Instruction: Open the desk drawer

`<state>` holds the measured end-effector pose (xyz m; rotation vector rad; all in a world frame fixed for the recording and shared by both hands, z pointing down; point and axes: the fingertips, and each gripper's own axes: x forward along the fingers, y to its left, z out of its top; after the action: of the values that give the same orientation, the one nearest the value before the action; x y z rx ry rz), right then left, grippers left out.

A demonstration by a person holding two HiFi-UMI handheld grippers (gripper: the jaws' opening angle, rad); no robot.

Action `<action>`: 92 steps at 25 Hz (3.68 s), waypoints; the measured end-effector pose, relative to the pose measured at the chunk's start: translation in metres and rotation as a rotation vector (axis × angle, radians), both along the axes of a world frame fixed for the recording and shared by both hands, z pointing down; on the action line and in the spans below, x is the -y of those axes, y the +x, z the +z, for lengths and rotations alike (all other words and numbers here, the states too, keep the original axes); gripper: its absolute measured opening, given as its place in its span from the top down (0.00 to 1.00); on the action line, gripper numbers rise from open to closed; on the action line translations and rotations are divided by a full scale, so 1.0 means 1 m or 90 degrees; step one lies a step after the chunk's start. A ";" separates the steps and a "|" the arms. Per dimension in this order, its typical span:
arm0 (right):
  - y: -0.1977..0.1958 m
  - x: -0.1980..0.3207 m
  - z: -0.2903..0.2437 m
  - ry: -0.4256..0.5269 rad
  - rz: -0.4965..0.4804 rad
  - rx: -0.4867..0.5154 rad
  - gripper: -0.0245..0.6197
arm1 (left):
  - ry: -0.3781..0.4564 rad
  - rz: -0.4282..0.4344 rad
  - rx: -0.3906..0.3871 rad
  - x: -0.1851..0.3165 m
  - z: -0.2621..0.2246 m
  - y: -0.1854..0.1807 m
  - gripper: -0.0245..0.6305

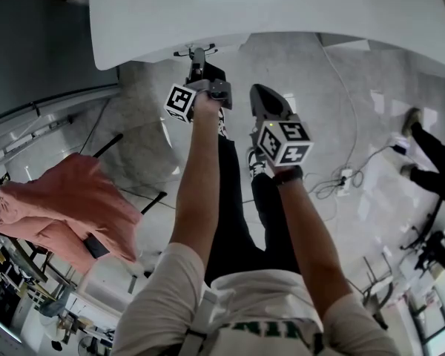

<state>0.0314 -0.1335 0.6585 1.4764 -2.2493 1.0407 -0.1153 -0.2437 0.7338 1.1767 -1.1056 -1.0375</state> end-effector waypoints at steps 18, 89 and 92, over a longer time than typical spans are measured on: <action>-0.006 -0.013 -0.004 -0.009 -0.007 -0.003 0.97 | -0.042 0.006 -0.016 -0.046 0.003 0.005 0.94; 0.028 -0.045 0.015 -0.042 -0.029 -0.023 0.97 | -0.042 -0.066 -0.089 -0.144 0.081 0.024 0.94; 0.034 -0.045 0.019 -0.043 -0.043 -0.034 0.97 | -0.014 -0.059 -0.074 -0.144 0.083 0.026 0.94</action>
<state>0.0653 -0.0882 0.6770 1.3758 -2.1885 1.0335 -0.0892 -0.1000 0.8164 1.0425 -1.0862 -1.1473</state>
